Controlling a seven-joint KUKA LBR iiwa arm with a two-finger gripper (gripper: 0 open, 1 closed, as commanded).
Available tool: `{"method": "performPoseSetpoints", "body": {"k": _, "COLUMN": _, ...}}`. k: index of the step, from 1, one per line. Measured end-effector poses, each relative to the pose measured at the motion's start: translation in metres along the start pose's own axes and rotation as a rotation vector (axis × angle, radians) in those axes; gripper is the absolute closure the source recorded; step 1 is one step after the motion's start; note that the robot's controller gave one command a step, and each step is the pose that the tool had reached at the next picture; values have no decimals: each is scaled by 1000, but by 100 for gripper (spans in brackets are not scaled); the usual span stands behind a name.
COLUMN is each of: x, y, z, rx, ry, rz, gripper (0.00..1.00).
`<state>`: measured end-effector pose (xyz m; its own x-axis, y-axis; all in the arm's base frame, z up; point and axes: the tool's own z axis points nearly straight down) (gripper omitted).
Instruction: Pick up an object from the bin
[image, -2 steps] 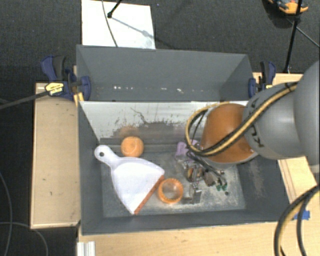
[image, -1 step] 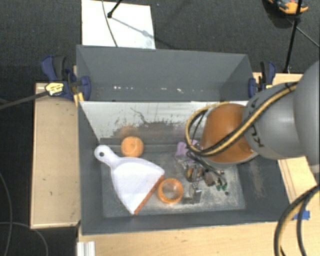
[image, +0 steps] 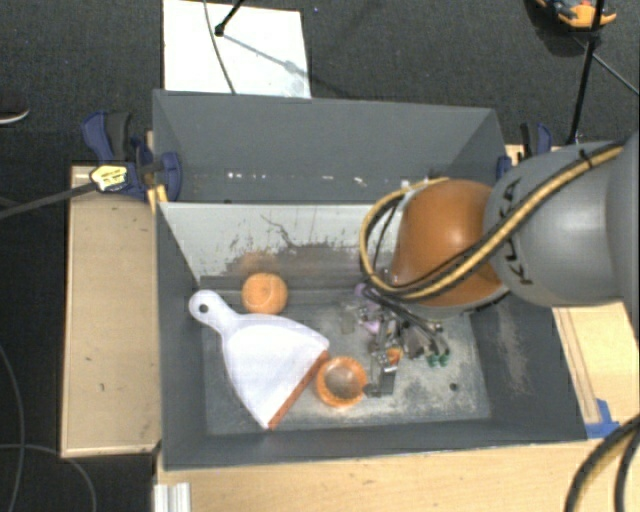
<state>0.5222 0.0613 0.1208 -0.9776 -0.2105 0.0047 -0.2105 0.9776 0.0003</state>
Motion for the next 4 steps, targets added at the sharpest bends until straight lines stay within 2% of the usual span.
{"method": "performPoseSetpoints", "body": {"k": 1, "x": -7, "y": 12, "z": -41, "rx": -1, "ry": -13, "rz": -3, "gripper": 0}}
{"method": "performPoseSetpoints", "body": {"k": 2, "x": 16, "y": 25, "z": 6, "rx": 1, "ry": -15, "rz": -49, "gripper": 0}}
{"method": "performPoseSetpoints", "body": {"k": 3, "x": 21, "y": 37, "z": 38, "rx": 0, "ry": -4, "rz": -240, "gripper": 0}}
{"method": "performPoseSetpoints", "body": {"k": 4, "x": 7, "y": 83, "z": 49, "rx": 0, "ry": 5, "rz": 1, "gripper": 100}}
